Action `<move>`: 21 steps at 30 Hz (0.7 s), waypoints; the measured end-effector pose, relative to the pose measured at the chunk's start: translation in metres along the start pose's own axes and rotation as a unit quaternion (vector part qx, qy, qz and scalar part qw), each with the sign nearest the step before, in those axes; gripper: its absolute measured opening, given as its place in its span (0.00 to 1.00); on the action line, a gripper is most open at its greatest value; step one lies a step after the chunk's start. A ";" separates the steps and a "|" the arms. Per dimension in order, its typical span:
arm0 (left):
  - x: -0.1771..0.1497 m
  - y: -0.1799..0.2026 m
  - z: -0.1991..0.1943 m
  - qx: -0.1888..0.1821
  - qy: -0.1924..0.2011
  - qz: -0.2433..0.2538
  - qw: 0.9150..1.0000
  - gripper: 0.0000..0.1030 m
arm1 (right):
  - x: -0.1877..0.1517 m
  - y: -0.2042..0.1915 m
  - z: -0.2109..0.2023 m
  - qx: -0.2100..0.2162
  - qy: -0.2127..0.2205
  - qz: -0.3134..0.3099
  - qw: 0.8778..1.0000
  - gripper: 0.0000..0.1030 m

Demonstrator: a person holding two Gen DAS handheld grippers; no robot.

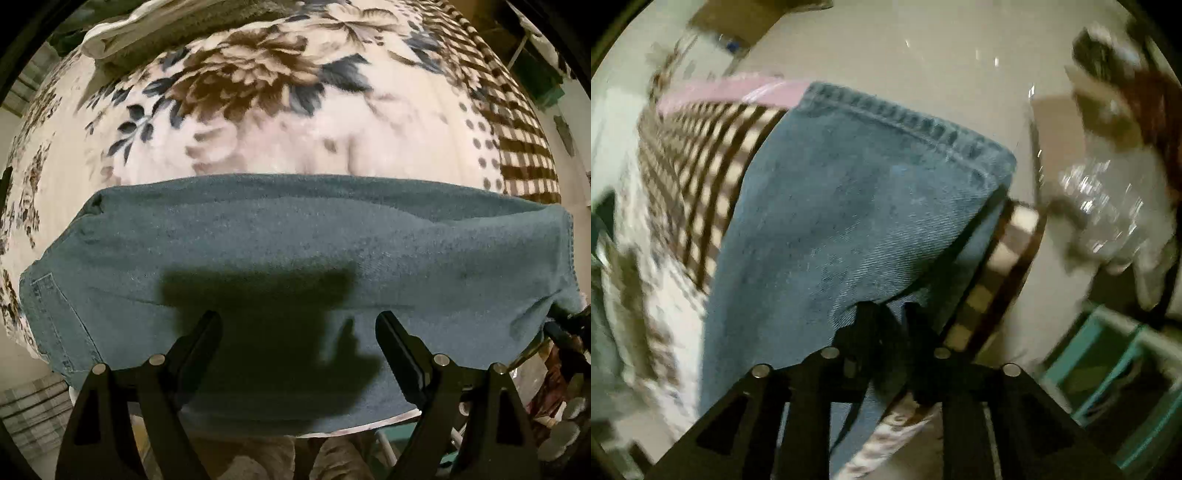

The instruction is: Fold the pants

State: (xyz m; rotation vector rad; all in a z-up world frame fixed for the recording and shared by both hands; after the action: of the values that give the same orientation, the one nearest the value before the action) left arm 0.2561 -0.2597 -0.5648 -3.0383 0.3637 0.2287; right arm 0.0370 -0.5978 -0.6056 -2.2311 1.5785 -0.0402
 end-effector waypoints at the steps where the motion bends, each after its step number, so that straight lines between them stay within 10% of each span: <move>1: -0.001 -0.002 0.001 0.000 0.000 -0.002 1.000 0.82 | -0.002 0.001 -0.002 0.024 0.002 0.002 1.000 0.37; 10: -0.016 -0.035 0.015 -0.005 -0.015 -0.030 0.999 0.82 | -0.014 0.007 0.015 0.076 -0.032 0.022 0.996 0.43; 13: -0.024 -0.041 0.020 -0.005 -0.020 -0.032 0.999 0.82 | -0.009 -0.003 0.005 0.014 -0.005 -0.023 1.000 0.07; 21: -0.060 -0.064 0.028 -0.025 -0.025 -0.052 0.998 0.82 | -0.025 -0.003 -0.011 -0.051 0.004 -0.052 0.997 0.07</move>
State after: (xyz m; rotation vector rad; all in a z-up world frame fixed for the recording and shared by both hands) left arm 0.2099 -0.1819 -0.5795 -3.0814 0.1990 0.3120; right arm 0.0281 -0.5778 -0.5891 -2.3938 1.4983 0.0030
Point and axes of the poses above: each gripper's, at about its wrist camera, not at the fingertips, and z roughly the way its jaws point, y to its right, x to its top, the point moved 5 cm from there along z, roughly the way its jaws point, and after that the axes turned 13 degrees about -y, right-handed, at the moved point
